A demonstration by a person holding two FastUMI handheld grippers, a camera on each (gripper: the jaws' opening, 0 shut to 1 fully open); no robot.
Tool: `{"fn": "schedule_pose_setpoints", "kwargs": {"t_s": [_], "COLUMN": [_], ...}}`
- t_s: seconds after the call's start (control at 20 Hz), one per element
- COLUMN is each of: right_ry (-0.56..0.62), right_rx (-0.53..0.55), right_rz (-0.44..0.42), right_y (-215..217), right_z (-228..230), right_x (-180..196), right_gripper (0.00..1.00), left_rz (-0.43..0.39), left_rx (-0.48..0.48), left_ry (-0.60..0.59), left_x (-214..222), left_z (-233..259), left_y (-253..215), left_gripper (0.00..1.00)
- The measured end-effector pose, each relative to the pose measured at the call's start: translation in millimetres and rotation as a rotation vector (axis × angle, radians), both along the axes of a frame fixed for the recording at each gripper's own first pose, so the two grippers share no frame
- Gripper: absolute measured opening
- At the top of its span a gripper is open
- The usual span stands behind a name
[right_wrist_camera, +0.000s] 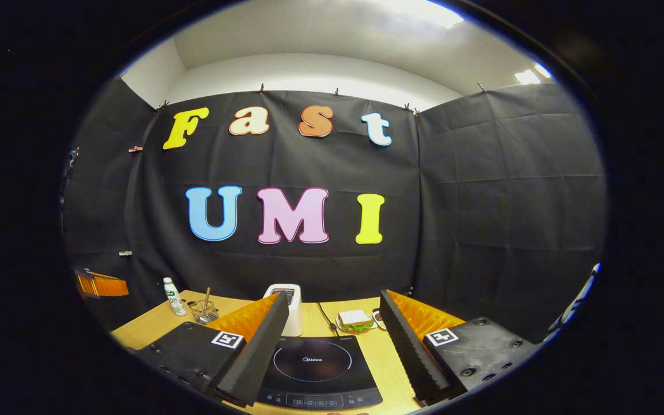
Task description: First push the handle of the pot to place it horizontally, then grasp the pot with both hands and set it on the induction cooktop.
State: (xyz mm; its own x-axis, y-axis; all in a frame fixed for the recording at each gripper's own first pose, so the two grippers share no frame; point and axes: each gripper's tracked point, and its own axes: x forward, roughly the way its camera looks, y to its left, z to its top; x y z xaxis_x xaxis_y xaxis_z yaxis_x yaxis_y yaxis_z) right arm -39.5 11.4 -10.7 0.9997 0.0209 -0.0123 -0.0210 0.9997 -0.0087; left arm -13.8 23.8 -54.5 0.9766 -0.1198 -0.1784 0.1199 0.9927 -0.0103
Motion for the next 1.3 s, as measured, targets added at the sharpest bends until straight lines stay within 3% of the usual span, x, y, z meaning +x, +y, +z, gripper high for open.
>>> {"fn": "schedule_pose_setpoints", "kwargs": {"t_s": [0.05,0.15,0.3,0.9,1.3], "right_ry": [-0.001,0.003,0.020,0.047,0.088], "right_rx": [-0.001,0.000,-0.009,-0.013,-0.008], "right_rz": [0.000,0.001,0.001,-0.017,-0.029], "right_y": [0,2,5,3,-3], "right_z": [-1,-3,-9,-26,-39], "right_x": [0,2,6,7,7], "right_gripper": [0.99,0.99,0.99,0.99,0.99], "left_rz": [0.004,0.028,0.015,-0.126,-0.125], "left_rx": [0.002,-0.011,-0.062,0.010,0.019], "left_ry": [0.022,0.070,0.148,0.421,0.593], "left_x": [1,2,3,-15,-18], "left_z": [-9,-21,-44,-170,-245], "left_y": [5,14,14,9,21], "left_gripper": [0.17,0.05,0.05,0.05,0.05]}}
